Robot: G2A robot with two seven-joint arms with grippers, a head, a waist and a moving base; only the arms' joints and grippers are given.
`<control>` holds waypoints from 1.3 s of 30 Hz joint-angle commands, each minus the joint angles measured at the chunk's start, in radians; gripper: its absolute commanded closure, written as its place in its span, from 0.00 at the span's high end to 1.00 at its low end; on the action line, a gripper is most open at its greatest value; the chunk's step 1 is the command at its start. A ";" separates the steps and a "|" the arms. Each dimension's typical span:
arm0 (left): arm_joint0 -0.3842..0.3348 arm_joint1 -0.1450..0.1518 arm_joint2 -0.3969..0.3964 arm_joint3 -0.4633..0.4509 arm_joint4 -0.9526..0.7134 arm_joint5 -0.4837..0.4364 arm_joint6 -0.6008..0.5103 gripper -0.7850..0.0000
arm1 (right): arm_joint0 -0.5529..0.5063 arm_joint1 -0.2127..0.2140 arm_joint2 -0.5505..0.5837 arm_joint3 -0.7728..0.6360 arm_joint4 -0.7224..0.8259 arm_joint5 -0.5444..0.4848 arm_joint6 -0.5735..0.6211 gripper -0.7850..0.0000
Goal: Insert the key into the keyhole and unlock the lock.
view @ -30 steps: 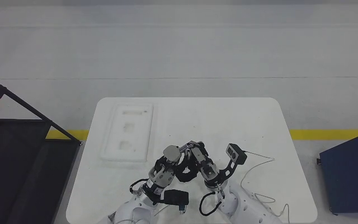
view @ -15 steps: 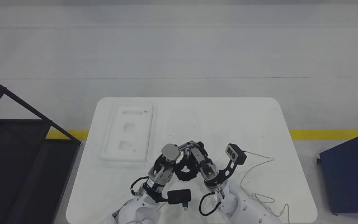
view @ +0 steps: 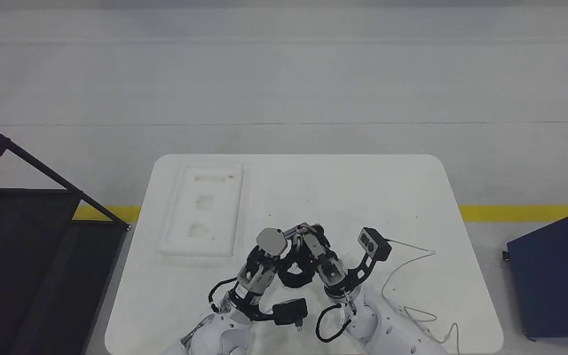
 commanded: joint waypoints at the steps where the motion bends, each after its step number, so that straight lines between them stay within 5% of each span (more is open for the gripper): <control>1: 0.003 -0.004 0.001 -0.004 -0.018 -0.006 -0.001 0.30 | 0.000 0.000 0.000 0.000 0.000 0.000 0.000 0.00; 2: 0.004 -0.006 0.001 -0.009 -0.036 -0.011 0.002 0.83 | 0.000 0.000 0.000 0.000 0.000 0.000 0.000 0.00; 3: 0.004 -0.007 0.001 -0.014 -0.049 -0.014 0.010 1.00 | 0.000 0.000 0.000 0.000 0.000 0.000 0.000 0.00; 23: 0.039 -0.020 -0.088 -0.053 -0.306 -0.152 0.065 1.00 | 0.000 0.000 0.000 0.000 0.000 0.000 0.000 0.00; 31: 0.044 -0.013 -0.250 -0.071 -0.584 -0.288 0.040 1.00 | 0.000 0.000 0.000 0.000 0.000 0.000 0.000 0.00; 39: 0.159 0.004 -0.428 -0.161 -0.842 -0.461 0.051 1.00 | -0.004 -0.001 0.006 -0.009 0.005 0.018 0.014 0.00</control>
